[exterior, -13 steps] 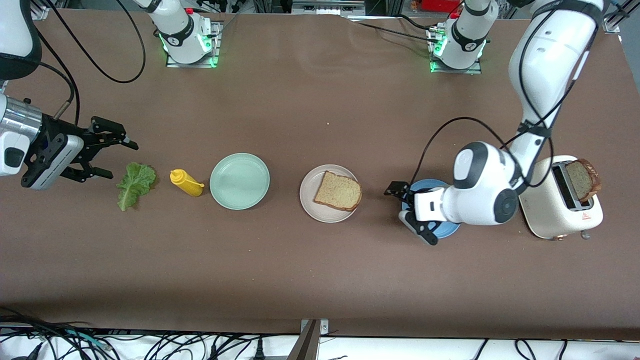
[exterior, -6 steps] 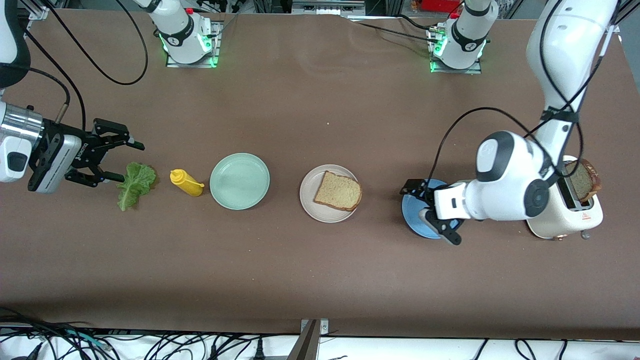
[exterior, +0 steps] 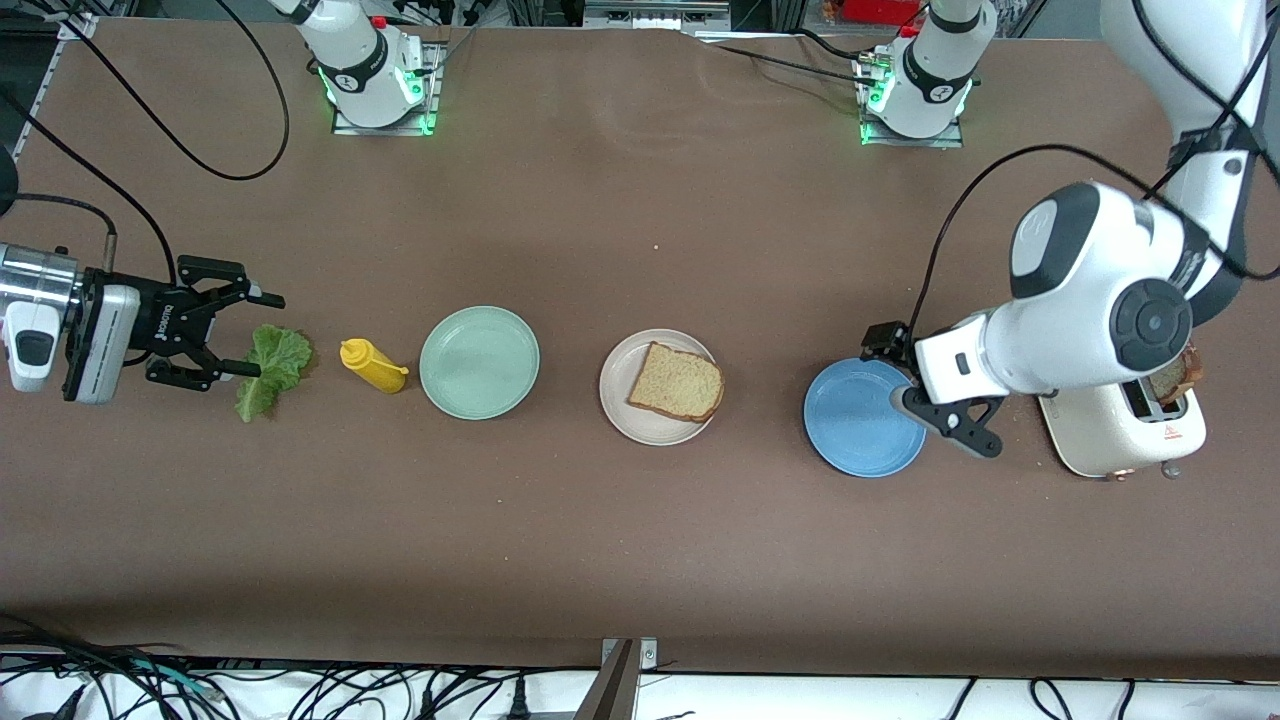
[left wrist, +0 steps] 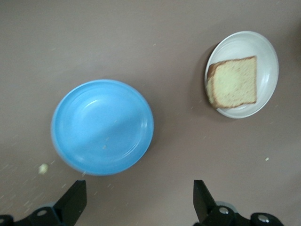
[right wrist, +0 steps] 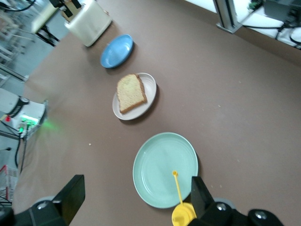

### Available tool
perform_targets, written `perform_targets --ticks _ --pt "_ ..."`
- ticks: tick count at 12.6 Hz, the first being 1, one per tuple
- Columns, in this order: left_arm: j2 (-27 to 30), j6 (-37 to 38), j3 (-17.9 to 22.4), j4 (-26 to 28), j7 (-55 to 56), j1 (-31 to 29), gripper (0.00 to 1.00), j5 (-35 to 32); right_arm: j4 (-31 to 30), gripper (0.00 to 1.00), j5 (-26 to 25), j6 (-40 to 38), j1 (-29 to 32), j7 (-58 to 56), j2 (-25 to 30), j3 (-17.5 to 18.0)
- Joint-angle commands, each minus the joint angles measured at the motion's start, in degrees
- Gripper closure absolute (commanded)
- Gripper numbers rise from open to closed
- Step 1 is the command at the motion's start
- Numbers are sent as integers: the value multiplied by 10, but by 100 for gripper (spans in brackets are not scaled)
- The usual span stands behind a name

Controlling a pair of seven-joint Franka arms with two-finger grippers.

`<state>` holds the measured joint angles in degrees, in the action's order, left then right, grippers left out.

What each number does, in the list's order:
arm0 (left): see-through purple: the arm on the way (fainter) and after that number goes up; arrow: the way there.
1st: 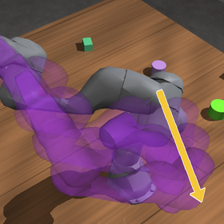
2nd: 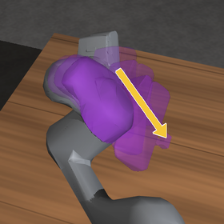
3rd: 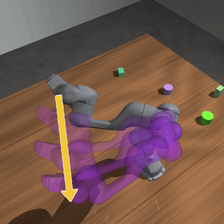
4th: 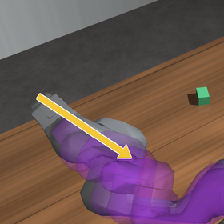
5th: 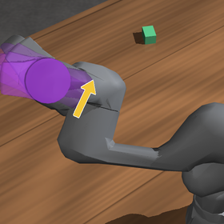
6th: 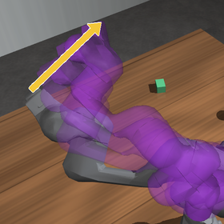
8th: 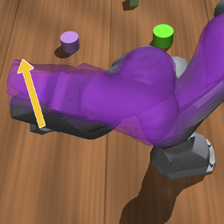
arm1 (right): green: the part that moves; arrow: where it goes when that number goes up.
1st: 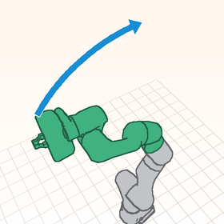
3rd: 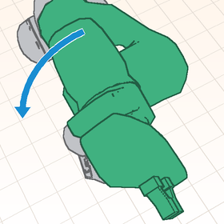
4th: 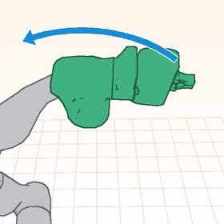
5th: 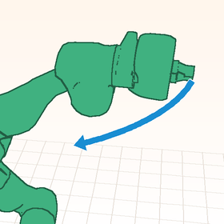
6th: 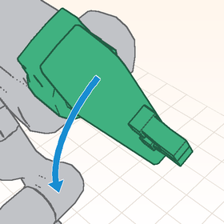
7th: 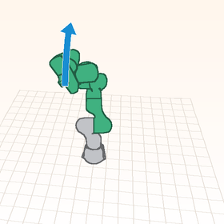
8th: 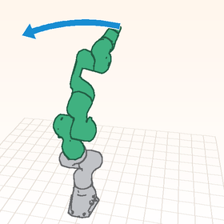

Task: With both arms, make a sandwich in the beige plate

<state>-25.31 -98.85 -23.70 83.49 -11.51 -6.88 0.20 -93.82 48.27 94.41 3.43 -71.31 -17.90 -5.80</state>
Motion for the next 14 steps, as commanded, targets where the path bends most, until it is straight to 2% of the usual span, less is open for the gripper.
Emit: perform_targets --ticks 1,3,5,10,11,13,14 --pt "46 31 6 12 15 3 0 -55 4 0 67 -41 26 -80 -40 2" --pt "83 72 7 12 60 -1 0 -59 4 0 102 -70 42 -128 -69 3" --pt "132 113 7 14 98 -11 0 -57 5 0 105 -88 54 -168 -90 3" --pt "178 151 5 18 101 -47 0 -50 6 0 113 -157 98 -248 -133 3" --pt "187 148 21 23 99 -42 0 -46 7 0 112 -167 106 -259 -141 3" --pt "199 148 101 26 99 17 0 -40 8 0 112 -173 112 -292 -152 3" --pt "210 146 123 38 105 40 0 -40 7 0 112 -174 116 -306 -158 3"
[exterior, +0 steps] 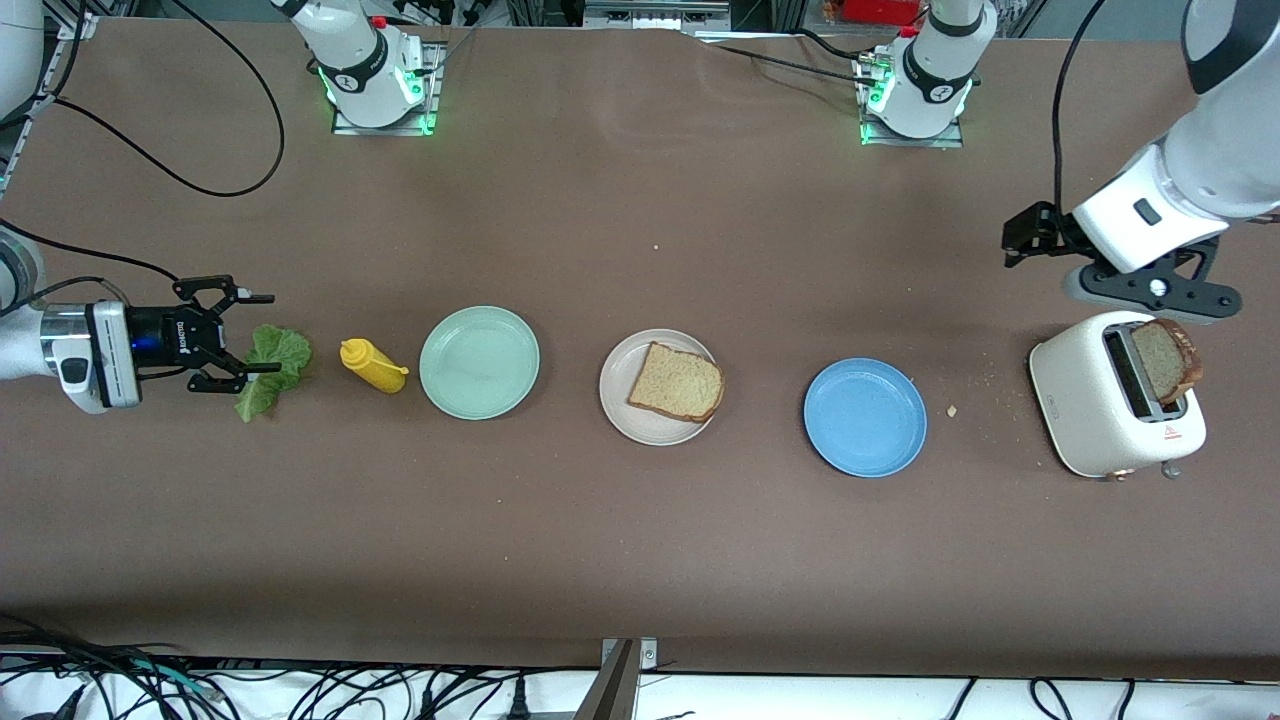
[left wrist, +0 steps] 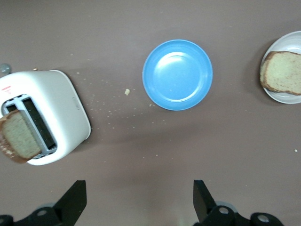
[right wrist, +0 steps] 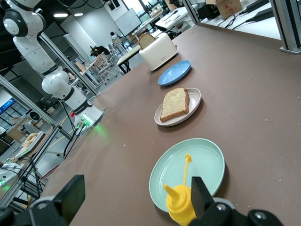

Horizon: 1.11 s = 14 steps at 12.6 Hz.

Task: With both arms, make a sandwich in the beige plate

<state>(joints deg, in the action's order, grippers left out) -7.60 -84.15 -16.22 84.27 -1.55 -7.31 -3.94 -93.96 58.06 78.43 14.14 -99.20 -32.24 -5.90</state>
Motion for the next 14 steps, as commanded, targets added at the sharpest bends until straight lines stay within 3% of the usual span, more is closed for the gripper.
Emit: perform_targets --ticks 1,3,7,14 --pt "42 -11 64 41 7 55 0 2 5 0 14 -14 10 -37 -14 4" --pt "85 -78 120 107 8 95 0 18 2 0 8 -15 11 -42 -11 3" --pt "129 -95 144 163 6 114 0 40 -44 0 5 8 11 -106 13 1" --pt "129 -84 142 161 4 114 0 59 -78 0 7 36 13 -190 -5 2"
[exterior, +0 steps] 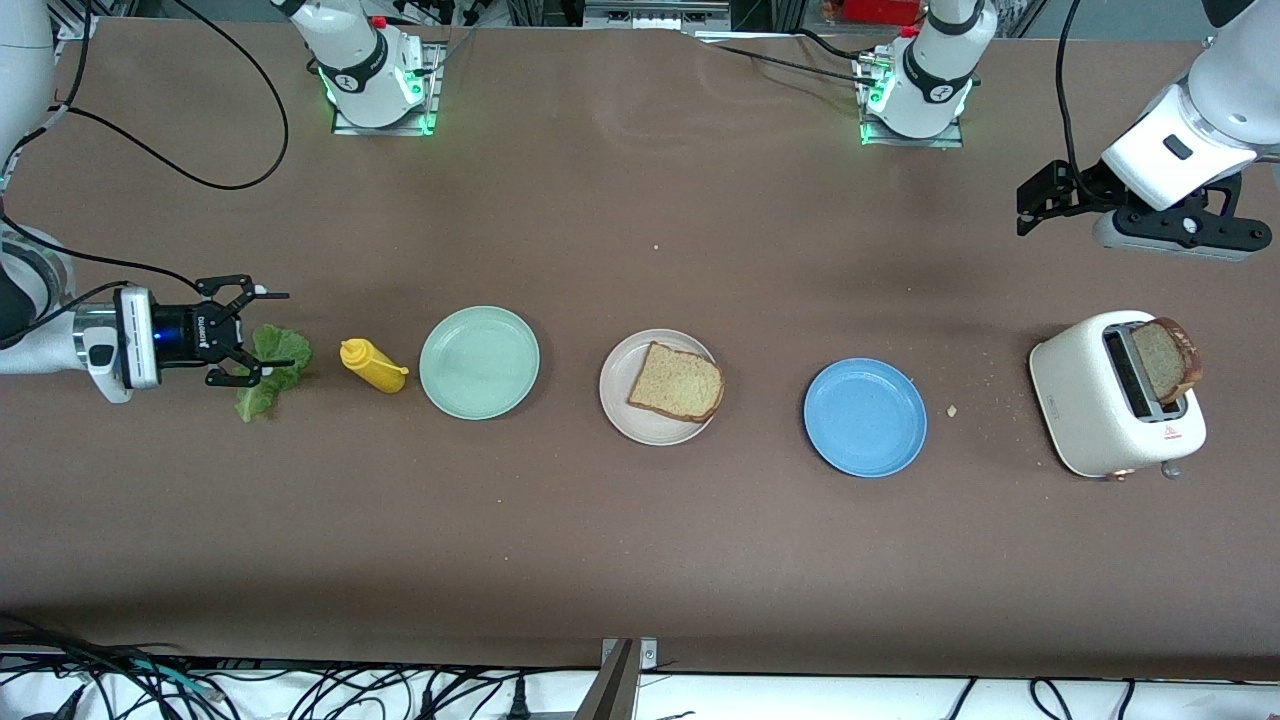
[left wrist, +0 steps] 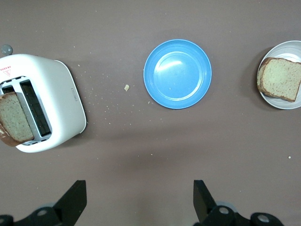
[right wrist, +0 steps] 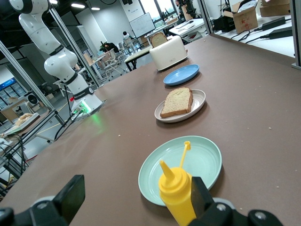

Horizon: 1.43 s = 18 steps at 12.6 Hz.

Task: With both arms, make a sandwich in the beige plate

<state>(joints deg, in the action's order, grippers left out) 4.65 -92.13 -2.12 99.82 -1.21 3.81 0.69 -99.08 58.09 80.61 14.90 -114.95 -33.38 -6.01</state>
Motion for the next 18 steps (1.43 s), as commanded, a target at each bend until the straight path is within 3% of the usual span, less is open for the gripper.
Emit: perform_targets --ticks 1,12,18 --pt "7 -5 -2 5 2 7 0 6 -36 0 9 20 6 -43 5 3" --pt "0 -7 -4 -6 -1 5 0 5 -39 0 33 66 6 -120 -53 13" --pt "1 -4 -3 -6 -5 2 0 5 -35 0 74 74 -1 -134 -85 20"
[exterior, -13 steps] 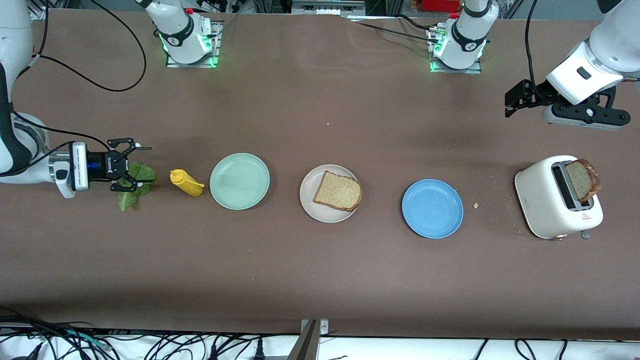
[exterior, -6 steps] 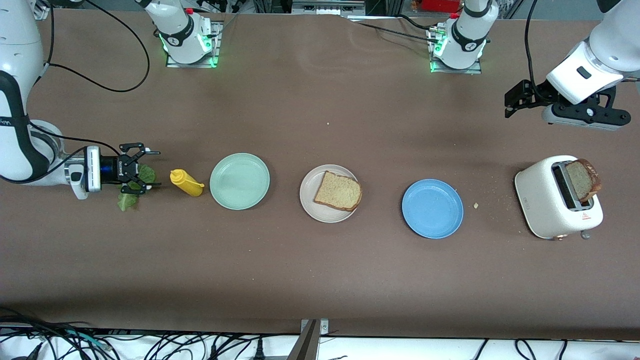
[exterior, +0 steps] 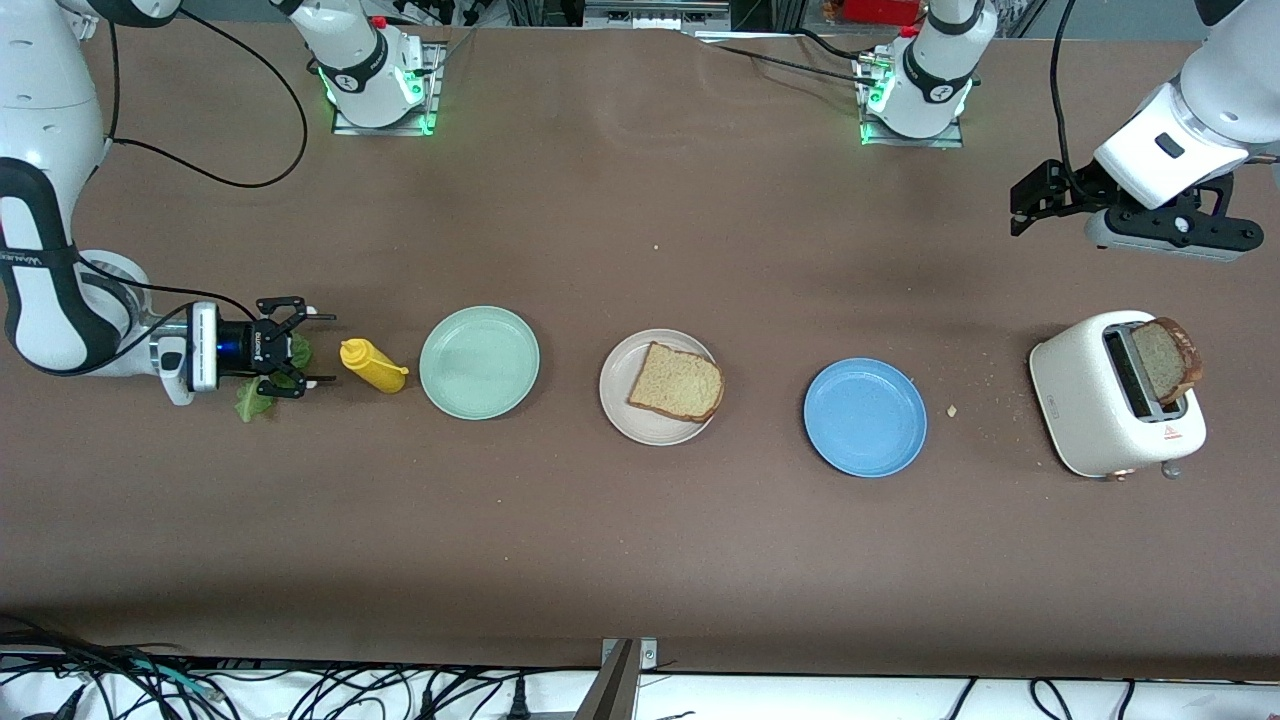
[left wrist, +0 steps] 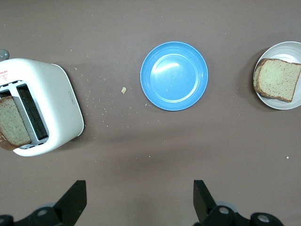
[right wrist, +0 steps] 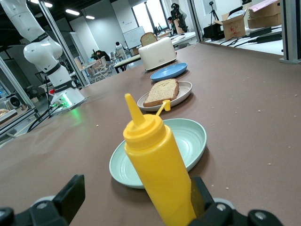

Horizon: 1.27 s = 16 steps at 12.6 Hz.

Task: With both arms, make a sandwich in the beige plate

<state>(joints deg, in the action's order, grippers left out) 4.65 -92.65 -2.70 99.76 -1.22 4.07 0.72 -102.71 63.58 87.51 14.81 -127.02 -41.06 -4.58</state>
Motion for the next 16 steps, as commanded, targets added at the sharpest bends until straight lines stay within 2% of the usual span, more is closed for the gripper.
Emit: perform_targets --ticks 1,14,16 --pt "1 0 2 -5 -5 0 0 4 2 0 22 6 0 -13 -13 6" --pt "0 -2 2 -5 -5 9 0 5 11 1 57 33 -15 -27 -40 26" --pt "0 -2 2 -6 -5 9 0 5 13 4 58 38 -16 -26 -41 26"
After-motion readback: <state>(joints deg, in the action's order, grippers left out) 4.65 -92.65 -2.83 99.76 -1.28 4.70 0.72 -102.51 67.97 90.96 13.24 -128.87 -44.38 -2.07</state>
